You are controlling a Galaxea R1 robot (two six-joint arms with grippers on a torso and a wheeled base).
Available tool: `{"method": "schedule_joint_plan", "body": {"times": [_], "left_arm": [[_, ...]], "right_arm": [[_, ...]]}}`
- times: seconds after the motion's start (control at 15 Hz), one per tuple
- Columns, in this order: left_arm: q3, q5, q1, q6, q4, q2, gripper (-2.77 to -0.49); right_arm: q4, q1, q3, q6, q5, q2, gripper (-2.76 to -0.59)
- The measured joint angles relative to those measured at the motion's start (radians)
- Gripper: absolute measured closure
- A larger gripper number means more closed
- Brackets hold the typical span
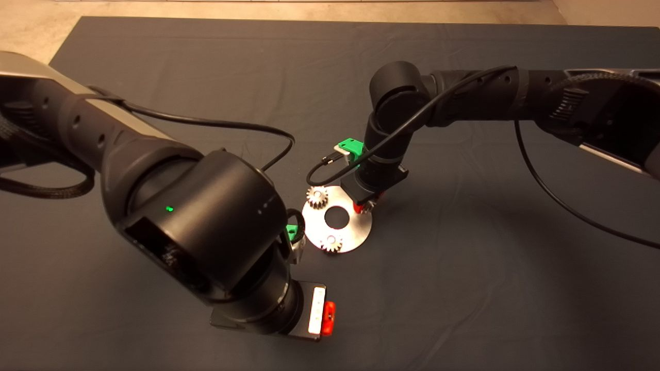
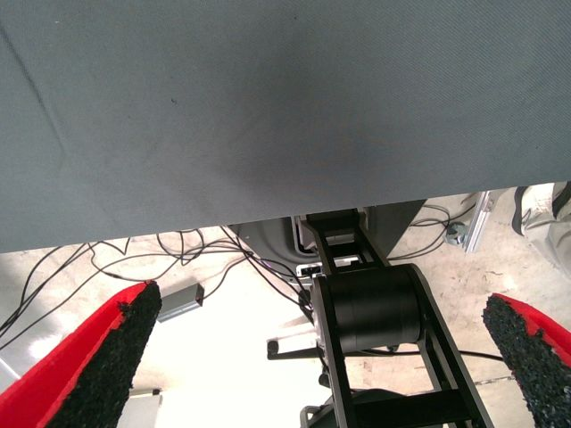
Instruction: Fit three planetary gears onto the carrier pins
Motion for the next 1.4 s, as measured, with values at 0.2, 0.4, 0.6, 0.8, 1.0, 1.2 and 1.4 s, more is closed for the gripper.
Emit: {"method": "schedule_joint_plan", "body": {"times": [0.2,0.4,0.6,0.8,1.0,1.2,1.4], "left_arm": [[0.000,0.000,0.000,0.000,-0.002,0.000,-2.62],[0.000,0.000,0.000,0.000,-0.003,0.000,-2.62],[0.001,0.000,0.000,0.000,-0.003,0.000,-2.62],[0.006,0.000,0.000,0.000,-0.006,0.000,-2.62],[0.007,0.000,0.000,0.000,-0.007,0.000,-2.62],[0.007,0.000,0.000,0.000,-0.007,0.000,-2.62],[0.007,0.000,0.000,0.000,-0.007,0.000,-2.62]], "right_arm": [[0.000,0.000,0.000,0.000,0.000,0.000,-0.99],[0.000,-0.002,0.000,0.000,-0.001,0.000,-0.99],[-0.002,-0.014,-0.003,0.000,-0.002,0.000,-0.99],[-0.003,-0.017,-0.004,0.000,-0.002,0.000,-0.99],[-0.006,-0.020,-0.004,0.000,-0.002,0.000,-0.99],[-0.008,-0.022,-0.004,0.000,-0.002,0.000,-0.99],[-0.009,-0.022,-0.004,-0.001,-0.002,0.000,-0.99]]}}
